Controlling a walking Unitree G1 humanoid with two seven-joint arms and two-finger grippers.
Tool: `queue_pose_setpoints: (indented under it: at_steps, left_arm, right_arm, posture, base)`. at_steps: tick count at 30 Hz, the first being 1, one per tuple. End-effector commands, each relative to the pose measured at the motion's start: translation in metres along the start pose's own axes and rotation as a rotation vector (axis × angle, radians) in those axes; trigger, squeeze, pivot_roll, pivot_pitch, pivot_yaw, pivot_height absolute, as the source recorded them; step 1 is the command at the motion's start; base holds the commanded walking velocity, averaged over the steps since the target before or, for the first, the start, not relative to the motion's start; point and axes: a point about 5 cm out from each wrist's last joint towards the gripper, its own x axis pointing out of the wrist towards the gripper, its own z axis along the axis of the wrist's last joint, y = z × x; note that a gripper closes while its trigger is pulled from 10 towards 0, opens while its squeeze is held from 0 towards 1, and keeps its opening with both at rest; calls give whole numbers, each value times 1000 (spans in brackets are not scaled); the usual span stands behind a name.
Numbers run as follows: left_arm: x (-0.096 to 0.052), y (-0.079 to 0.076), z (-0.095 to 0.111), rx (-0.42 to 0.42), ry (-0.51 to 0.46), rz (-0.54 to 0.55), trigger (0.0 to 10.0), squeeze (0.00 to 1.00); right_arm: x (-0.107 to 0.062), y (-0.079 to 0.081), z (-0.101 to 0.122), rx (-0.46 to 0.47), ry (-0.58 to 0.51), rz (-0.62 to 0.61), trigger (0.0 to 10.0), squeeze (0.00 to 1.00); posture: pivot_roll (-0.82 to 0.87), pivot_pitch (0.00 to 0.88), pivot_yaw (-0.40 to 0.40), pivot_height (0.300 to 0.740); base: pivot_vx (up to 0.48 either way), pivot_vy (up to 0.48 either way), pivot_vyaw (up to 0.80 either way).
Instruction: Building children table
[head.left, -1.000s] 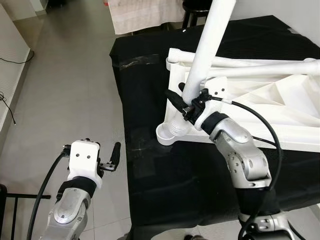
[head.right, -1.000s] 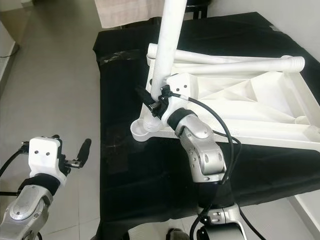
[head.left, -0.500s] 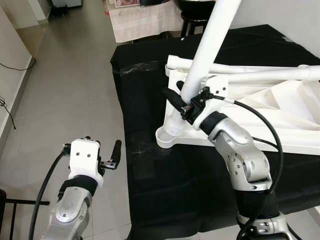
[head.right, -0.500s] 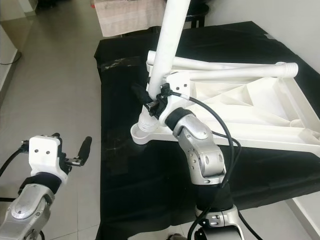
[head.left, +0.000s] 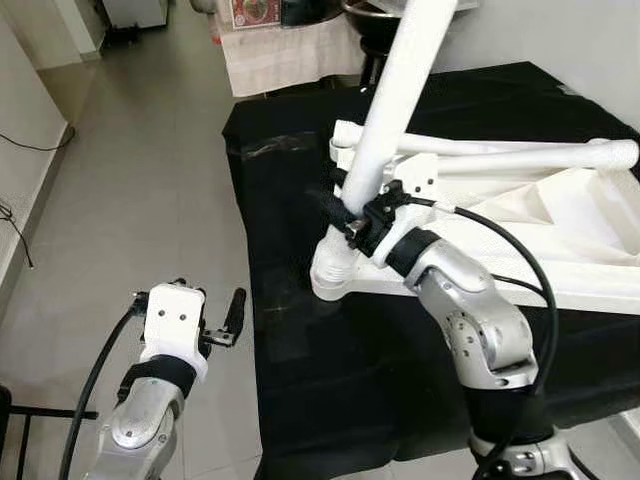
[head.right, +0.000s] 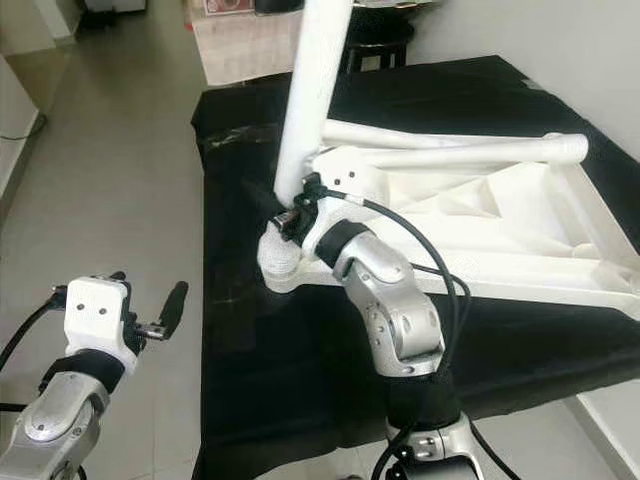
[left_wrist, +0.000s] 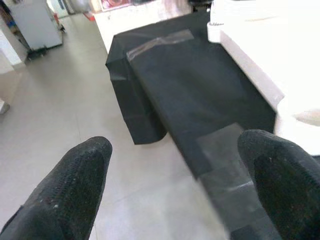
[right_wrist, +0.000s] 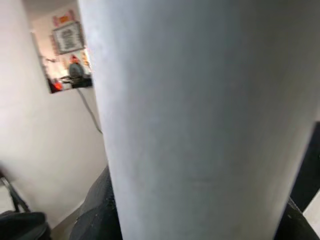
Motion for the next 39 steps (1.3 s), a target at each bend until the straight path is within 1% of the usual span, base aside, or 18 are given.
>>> queue_pose_setpoints:
  at_steps: [1, 3, 9, 11, 14, 21, 26, 34, 37, 39]
  left_arm:
    - [-1, -3, -3, -3, 10, -16, 10000, 0]
    - [0, -3, -3, -4, 9, -15, 10000, 0]
    - [1, -3, -3, 16, 12, 3, 10000, 0]
    - [2, 2, -4, 30, 20, 50, 10000, 0]
    - [3, 4, -5, 30, 30, 72, 10000, 0]
    - [3, 6, -7, 25, 45, 88, 10000, 0]
    - [3, 7, -9, 50, 56, 100, 10000, 0]
    - [3, 8, -10, 47, 61, 105, 10000, 0]
    - [2, 8, -11, 46, 64, 104, 10000, 0]
    - [2, 9, -10, 37, 57, 103, 10000, 0]
  right_arm:
    - [-2, 7, -2, 5, 7, 45, 10000, 0]
    - [-3, 11, -4, 8, 18, 71, 10000, 0]
    - [-3, 12, -8, 19, 28, 79, 10000, 0]
    - [-3, 13, -8, 21, 30, 82, 10000, 0]
    - [-3, 13, -9, 22, 34, 85, 10000, 0]
    - [-4, 13, -11, 21, 44, 84, 10000, 0]
    - [-6, 10, -12, 18, 51, 79, 10000, 0]
    - [-8, 8, -15, 10, 68, 76, 10000, 0]
    - [-10, 5, -19, 6, 87, 63, 10000, 0]
    - [-12, 2, -23, -2, 106, 43, 10000, 0]
  posture:
    - [-79, 93, 23, 740]
    - [-76, 93, 22, 740]
    - [-73, 92, 22, 740]
    - [-71, 92, 21, 740]
    - [-71, 90, 20, 740]
    - [-71, 91, 21, 740]
    - [-74, 90, 20, 740]
    - [-74, 89, 19, 740]
    - [-74, 85, 18, 740]
    - [-75, 85, 19, 740]
  base:
    - [0, -469, 0]
    - [0, -469, 0]
    - [0, -403, 0]
    - [0, 0, 0]
    - [0, 0, 0]
    - [0, 0, 0]
    - [-281, 0, 0]
    - [-325, 0, 0]
    - [-314, 0, 0]
    - [0, 0, 0]
